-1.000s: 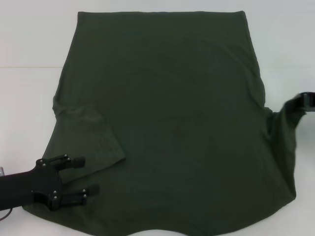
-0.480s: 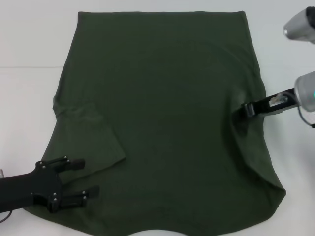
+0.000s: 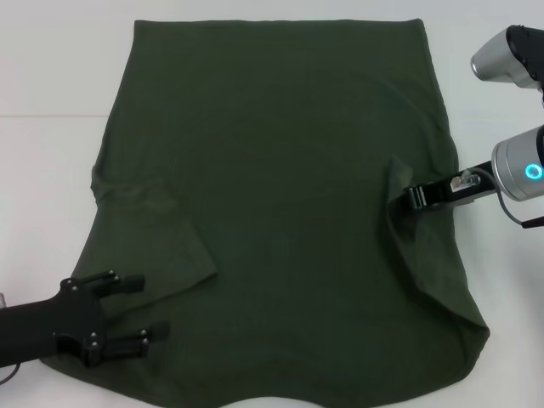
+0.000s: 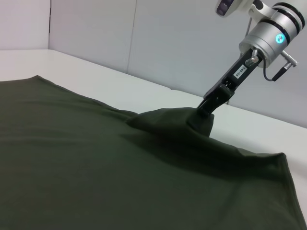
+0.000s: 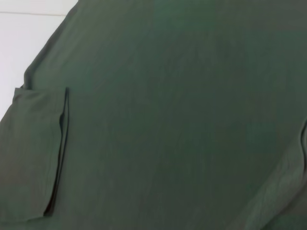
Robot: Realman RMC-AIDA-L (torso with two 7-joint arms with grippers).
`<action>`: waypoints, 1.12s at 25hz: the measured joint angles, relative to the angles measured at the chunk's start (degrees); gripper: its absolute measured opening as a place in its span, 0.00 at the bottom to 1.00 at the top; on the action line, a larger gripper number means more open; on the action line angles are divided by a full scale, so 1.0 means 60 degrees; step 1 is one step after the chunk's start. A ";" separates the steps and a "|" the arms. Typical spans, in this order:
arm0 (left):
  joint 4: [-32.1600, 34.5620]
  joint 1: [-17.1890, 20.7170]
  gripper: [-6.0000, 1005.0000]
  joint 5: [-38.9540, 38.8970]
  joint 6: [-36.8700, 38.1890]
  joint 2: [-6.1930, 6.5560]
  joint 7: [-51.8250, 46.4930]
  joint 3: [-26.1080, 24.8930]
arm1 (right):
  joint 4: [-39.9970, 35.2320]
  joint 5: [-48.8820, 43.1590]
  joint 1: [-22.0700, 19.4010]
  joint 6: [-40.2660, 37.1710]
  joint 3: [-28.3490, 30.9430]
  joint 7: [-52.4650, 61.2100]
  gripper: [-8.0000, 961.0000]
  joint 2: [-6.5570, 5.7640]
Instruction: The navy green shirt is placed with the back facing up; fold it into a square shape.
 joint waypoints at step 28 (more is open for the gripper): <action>-0.0091 -0.0322 0.83 -0.0108 -0.0008 0.0202 -0.2664 -0.0015 | 0.0604 0.4107 -0.1851 -0.1583 0.1770 -0.2498 0.61 -0.0549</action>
